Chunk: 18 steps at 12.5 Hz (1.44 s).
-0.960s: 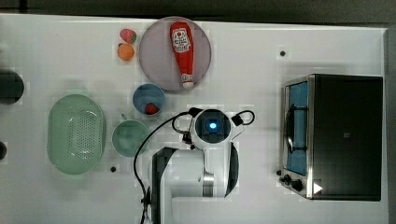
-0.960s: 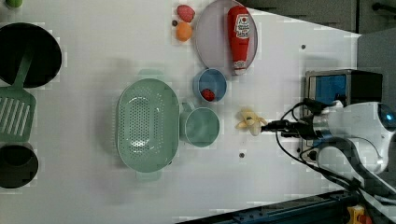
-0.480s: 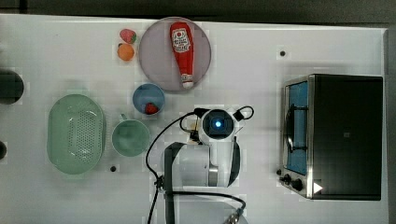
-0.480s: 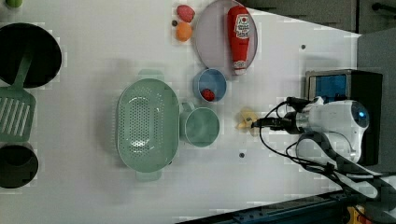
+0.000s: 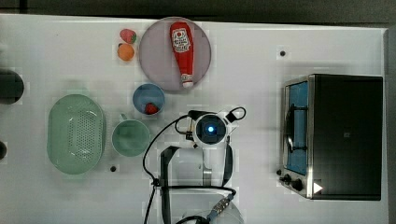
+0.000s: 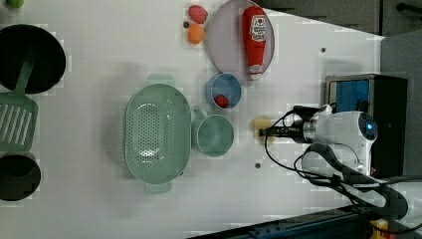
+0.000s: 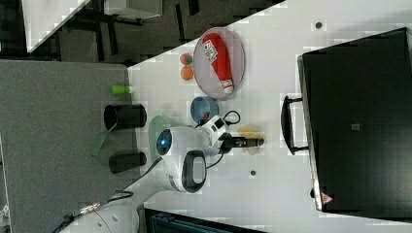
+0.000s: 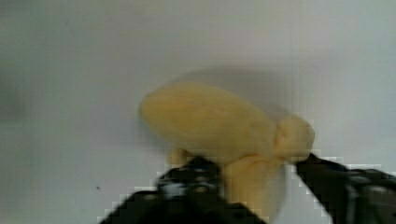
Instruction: Pick Banana and place it in mug.
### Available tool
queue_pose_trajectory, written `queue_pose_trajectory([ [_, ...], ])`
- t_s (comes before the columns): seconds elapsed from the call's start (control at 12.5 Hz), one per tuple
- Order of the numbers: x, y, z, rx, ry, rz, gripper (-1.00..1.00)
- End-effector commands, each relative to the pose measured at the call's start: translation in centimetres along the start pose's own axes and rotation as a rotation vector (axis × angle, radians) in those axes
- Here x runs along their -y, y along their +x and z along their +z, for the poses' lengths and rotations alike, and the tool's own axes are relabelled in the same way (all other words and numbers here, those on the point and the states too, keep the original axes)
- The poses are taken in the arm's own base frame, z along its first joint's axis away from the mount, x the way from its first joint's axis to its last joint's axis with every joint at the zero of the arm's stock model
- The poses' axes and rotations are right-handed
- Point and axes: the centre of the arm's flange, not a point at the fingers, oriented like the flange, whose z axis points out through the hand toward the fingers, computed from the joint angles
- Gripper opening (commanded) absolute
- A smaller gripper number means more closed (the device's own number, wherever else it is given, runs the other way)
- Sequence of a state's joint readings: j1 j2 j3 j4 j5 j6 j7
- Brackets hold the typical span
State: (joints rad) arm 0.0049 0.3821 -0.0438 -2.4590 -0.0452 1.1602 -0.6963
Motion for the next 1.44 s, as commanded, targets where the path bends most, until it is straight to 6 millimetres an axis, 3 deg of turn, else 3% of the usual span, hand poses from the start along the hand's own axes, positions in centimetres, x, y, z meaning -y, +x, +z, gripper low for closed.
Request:
queue_pose_trajectory([
  [0.08, -0.6, 0.6, -2.0, -0.055, 0.012, -0.001, -0.27],
  [0.24, -0.9, 0.6, -2.8, -0.065, 0.013, 0.005, -0.37],
  [0.4, -1.6, 1.0, -5.5, -0.106, 0.021, 0.029, -0.37],
  [0.56, -2.2, 0.7, -9.8, -0.096, 0.023, 0.042, -0.37],
  [0.72, -2.4, 0.3, -15.8, -0.094, 0.025, 0.043, -0.37],
  [0.88, -2.2, -0.8, -20.5, -0.075, 0.025, 0.035, -0.37],
  [1.2, 1.1, -3.3, -28.7, -0.070, 0.013, 0.074, -0.37],
  [1.44, 7.1, -5.0, -30.4, -0.033, 0.074, 0.164, -0.37],
])
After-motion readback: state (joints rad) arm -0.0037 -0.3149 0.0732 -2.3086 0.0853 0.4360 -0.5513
